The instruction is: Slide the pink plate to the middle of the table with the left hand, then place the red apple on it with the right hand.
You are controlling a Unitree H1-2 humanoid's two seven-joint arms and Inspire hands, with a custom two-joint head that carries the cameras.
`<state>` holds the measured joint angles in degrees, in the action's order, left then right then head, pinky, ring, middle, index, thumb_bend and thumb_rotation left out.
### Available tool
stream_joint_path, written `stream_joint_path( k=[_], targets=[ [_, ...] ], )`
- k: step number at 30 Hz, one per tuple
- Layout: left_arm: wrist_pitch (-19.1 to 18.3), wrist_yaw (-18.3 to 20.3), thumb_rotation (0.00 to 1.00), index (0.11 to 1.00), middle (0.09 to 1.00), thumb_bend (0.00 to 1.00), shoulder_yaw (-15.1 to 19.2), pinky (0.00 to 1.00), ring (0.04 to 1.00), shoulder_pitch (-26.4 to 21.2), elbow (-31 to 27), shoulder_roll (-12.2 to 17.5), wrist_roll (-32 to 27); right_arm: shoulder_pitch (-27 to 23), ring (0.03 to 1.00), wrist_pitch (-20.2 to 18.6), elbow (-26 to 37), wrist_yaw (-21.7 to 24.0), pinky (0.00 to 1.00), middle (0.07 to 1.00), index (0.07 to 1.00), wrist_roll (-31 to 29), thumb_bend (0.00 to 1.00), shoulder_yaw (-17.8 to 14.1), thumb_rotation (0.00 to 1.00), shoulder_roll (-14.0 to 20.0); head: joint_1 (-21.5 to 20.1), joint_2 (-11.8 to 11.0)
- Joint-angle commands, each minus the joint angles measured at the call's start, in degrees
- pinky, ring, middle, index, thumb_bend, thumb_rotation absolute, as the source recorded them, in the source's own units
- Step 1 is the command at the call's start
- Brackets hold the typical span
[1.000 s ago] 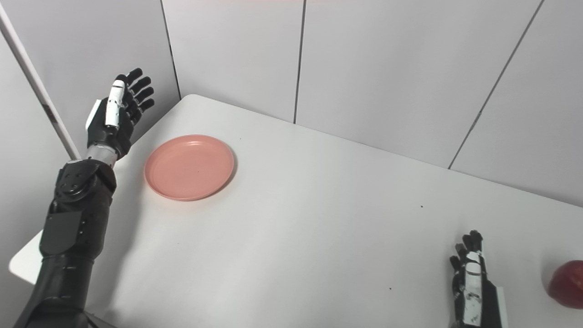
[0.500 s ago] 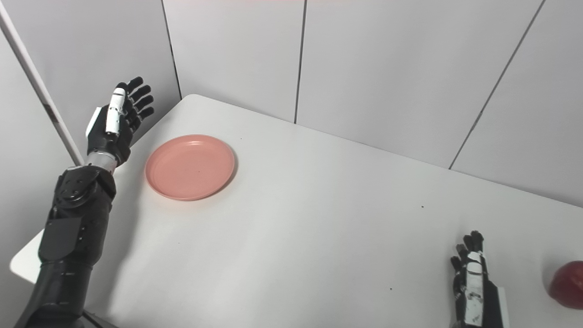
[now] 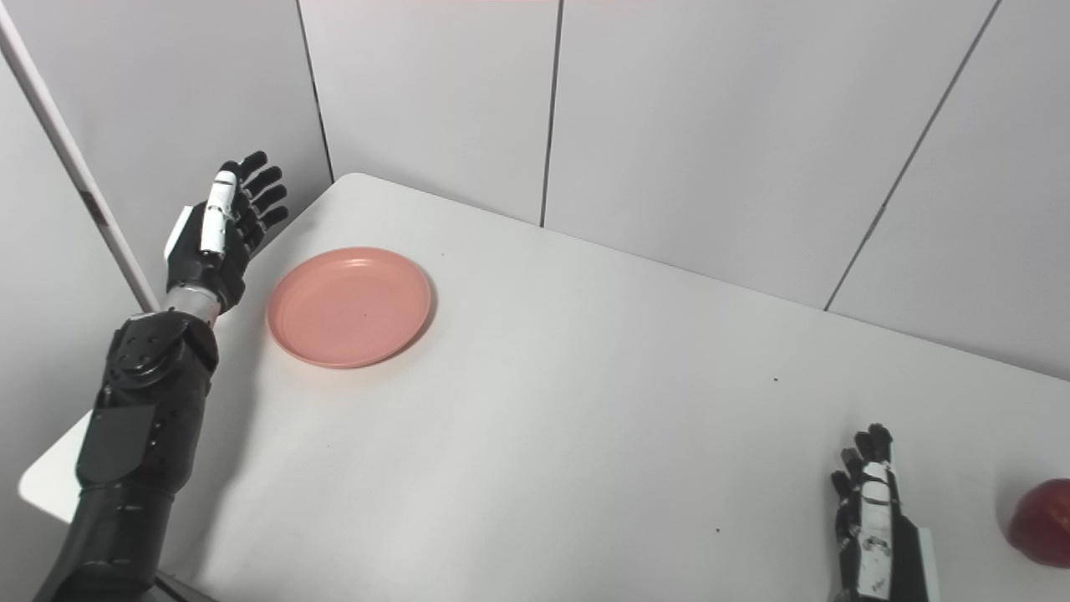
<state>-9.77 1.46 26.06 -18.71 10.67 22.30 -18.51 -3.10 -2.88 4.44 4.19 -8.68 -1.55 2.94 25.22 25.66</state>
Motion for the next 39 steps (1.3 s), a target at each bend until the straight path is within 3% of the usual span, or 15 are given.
stream_joint_path(
  k=[1,9,25,39],
  targets=[
    [3.16,0.63,1.00,0.869,0.892,0.31,0.01,0.89,0.899,-0.65,-0.36,0.84,-0.32,-1.35,1.000,-0.36,1.87,0.13,1.00,1.000,1.000,-0.67,0.08,-0.51,1.00,0.16,-0.04,0.08],
    [5.11,0.74,1.00,0.872,0.898,0.31,0.14,0.89,0.902,-0.09,1.60,1.19,-0.20,-1.45,1.000,-0.56,2.00,-0.11,1.00,1.000,1.000,-0.75,0.07,-0.54,1.00,0.12,0.26,0.13],
    [4.75,0.34,1.00,0.890,0.912,0.30,-0.10,0.93,0.921,0.59,2.37,1.17,0.30,-1.37,1.000,-0.73,2.24,0.14,1.00,1.000,1.000,-1.02,0.07,-0.39,1.00,0.29,0.35,-0.01],
    [7.59,1.94,1.00,0.887,0.909,0.29,-0.88,0.93,0.921,0.55,8.03,0.36,-0.40,-1.33,1.000,-1.45,2.93,-0.06,1.00,1.000,1.000,-1.00,0.06,-0.31,1.00,0.20,0.35,0.13]
  ],
)
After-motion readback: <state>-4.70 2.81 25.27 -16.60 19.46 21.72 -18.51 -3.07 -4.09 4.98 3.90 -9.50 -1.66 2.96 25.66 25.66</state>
